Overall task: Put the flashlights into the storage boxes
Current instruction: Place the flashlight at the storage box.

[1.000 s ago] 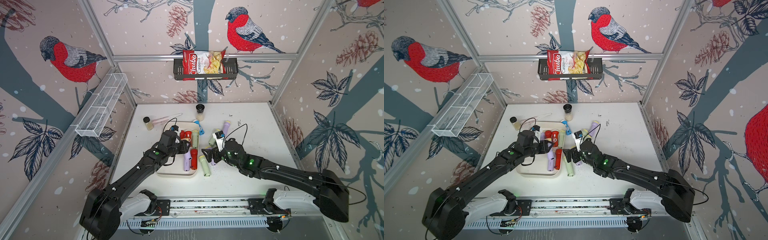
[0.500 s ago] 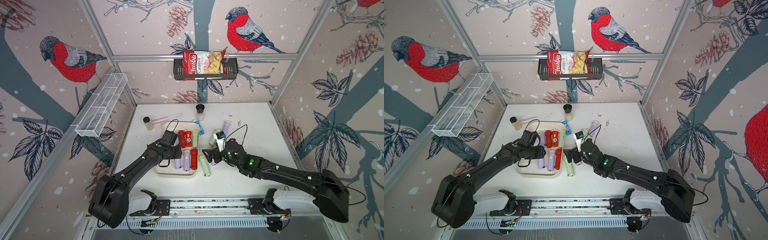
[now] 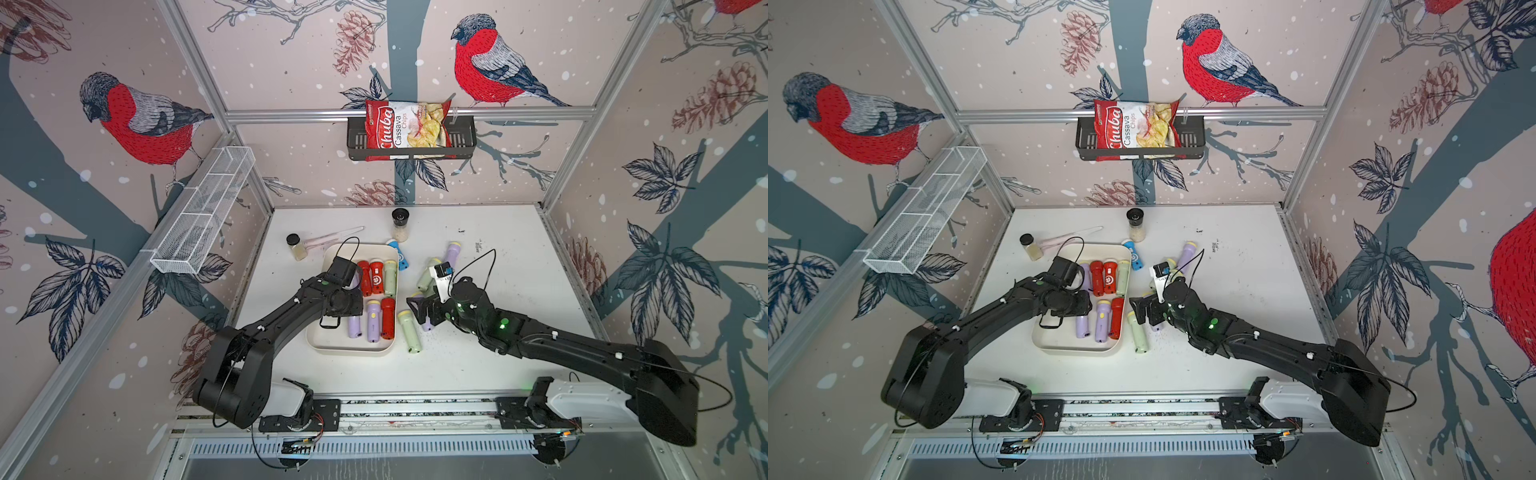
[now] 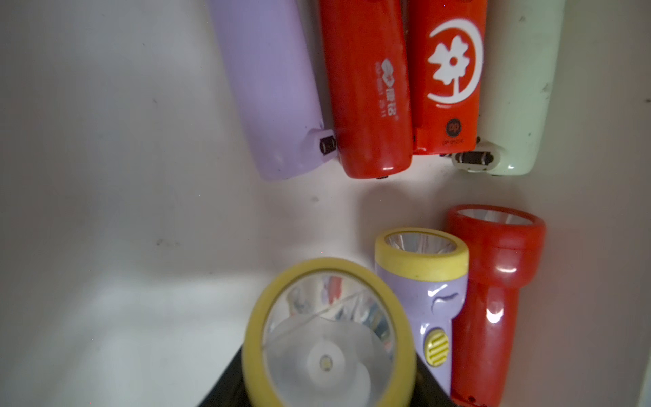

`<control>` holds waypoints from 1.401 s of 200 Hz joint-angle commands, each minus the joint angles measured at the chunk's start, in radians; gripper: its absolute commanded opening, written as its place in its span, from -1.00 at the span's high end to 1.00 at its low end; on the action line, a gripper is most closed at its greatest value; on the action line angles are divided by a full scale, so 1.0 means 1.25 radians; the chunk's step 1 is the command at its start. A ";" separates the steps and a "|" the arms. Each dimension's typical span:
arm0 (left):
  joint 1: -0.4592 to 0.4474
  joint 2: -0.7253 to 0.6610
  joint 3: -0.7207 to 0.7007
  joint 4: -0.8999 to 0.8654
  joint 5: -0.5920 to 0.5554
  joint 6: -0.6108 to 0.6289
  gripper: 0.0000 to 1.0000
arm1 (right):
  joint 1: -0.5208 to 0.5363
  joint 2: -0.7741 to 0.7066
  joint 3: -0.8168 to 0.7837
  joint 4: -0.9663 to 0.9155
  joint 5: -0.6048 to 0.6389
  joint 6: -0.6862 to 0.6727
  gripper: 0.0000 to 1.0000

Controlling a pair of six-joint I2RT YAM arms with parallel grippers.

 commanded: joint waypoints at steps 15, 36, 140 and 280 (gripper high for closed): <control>0.001 0.014 0.001 -0.007 0.029 -0.001 0.24 | -0.001 0.004 0.001 0.017 0.005 0.004 -0.98; 0.001 0.019 -0.001 -0.009 0.023 -0.001 0.23 | -0.002 0.005 0.000 0.018 0.003 0.006 -0.98; 0.001 0.053 -0.002 0.006 0.028 0.004 0.12 | -0.004 0.025 0.014 0.017 -0.003 0.004 -0.98; 0.002 -0.003 -0.022 0.053 0.089 -0.044 -0.20 | -0.003 0.014 0.007 0.016 0.000 0.009 -0.98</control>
